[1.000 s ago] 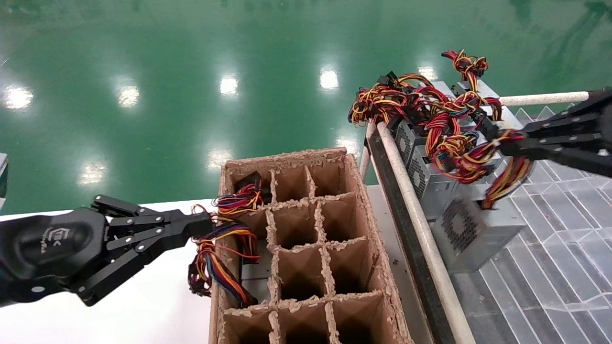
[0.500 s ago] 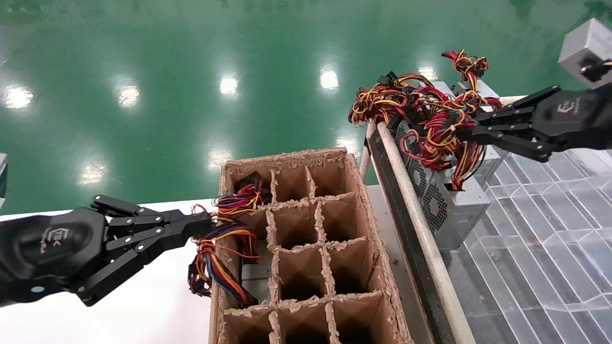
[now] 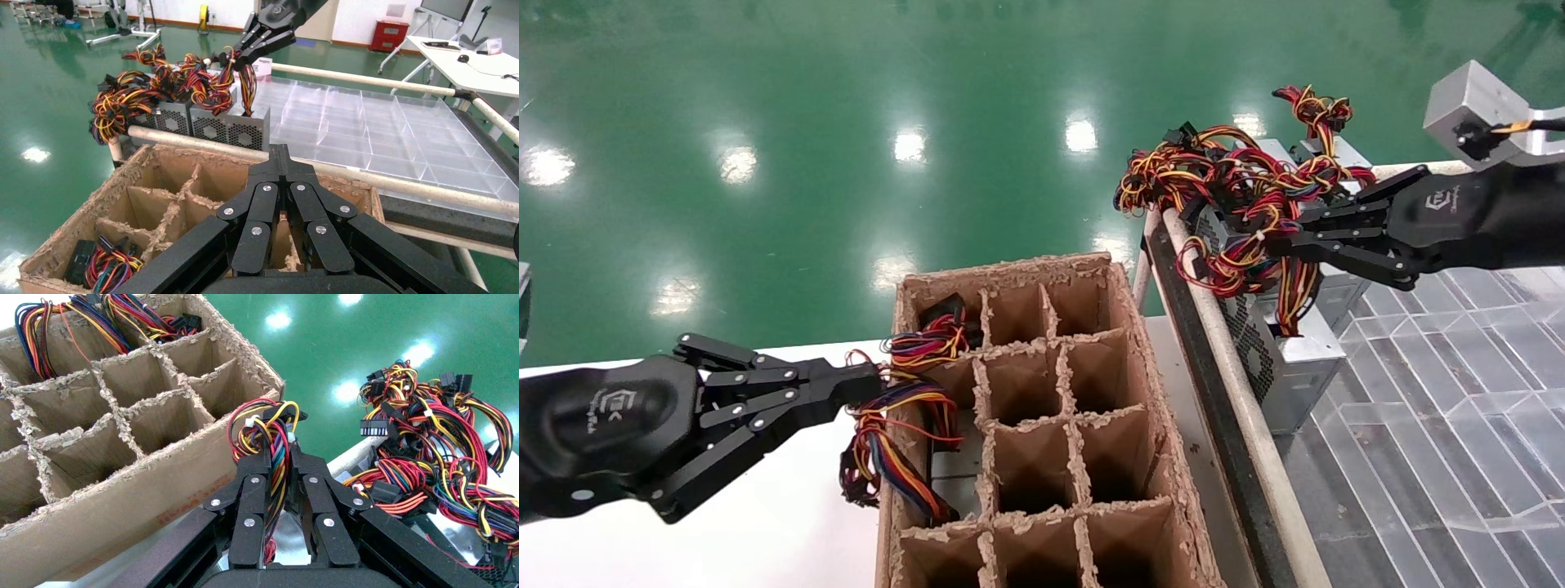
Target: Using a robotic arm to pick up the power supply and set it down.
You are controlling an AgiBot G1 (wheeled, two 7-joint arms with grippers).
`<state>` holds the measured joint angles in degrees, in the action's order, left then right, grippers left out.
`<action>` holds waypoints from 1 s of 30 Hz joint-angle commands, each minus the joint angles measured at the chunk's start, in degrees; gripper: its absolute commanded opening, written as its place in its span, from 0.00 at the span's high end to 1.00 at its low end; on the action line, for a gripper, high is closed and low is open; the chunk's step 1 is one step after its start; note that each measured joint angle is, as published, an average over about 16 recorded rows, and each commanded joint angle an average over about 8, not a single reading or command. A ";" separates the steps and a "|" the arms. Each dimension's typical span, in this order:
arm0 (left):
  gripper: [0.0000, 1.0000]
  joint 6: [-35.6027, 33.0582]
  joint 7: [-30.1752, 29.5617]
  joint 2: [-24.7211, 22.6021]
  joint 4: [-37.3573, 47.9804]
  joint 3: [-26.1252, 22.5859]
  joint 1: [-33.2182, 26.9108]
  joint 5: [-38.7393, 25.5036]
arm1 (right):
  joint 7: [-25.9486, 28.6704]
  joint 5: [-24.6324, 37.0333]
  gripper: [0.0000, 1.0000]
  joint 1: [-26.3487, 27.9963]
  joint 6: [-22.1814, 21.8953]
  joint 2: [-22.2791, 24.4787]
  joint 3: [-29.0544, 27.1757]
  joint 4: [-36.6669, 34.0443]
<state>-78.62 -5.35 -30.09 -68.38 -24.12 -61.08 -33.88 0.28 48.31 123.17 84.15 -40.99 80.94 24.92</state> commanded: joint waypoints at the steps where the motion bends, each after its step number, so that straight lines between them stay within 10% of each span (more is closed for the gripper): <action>1: 1.00 0.00 0.00 0.00 0.00 0.00 0.00 0.00 | -0.19 0.16 0.00 0.21 0.31 -0.52 0.08 -0.59; 30: 1.00 0.00 0.00 0.00 0.00 0.00 0.00 0.00 | 0.14 -3.52 0.00 -0.50 3.63 -2.00 -3.27 1.20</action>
<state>-78.62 -5.35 -30.09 -68.38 -24.12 -61.08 -33.88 0.73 45.27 121.82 87.50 -42.87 76.91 26.80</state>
